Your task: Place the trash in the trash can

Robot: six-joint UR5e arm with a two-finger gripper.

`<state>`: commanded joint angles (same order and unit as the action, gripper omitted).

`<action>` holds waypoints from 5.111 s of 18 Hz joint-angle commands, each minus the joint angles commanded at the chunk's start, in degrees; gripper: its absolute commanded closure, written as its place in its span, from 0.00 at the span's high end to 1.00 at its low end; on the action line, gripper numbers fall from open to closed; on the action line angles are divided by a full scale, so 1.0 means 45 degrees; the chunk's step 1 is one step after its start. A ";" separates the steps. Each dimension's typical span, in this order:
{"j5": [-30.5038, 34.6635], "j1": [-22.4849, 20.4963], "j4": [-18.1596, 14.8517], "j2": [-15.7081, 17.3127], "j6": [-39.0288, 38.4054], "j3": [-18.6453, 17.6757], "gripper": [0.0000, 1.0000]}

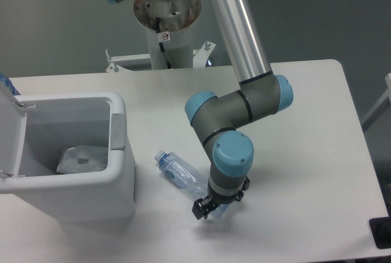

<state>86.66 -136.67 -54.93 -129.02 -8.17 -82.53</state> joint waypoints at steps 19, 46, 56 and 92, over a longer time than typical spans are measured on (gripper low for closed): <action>0.0000 0.0039 0.0000 0.0059 0.0156 0.0176 0.62; -0.0078 0.0078 0.0117 0.0293 0.0721 0.0390 0.55; -0.0586 0.0059 0.0078 0.1035 0.1913 0.0586 0.55; -0.4433 -0.1738 0.0371 0.3495 0.2910 0.2969 0.51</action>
<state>66.71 -144.49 -53.26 -113.30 4.92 -69.17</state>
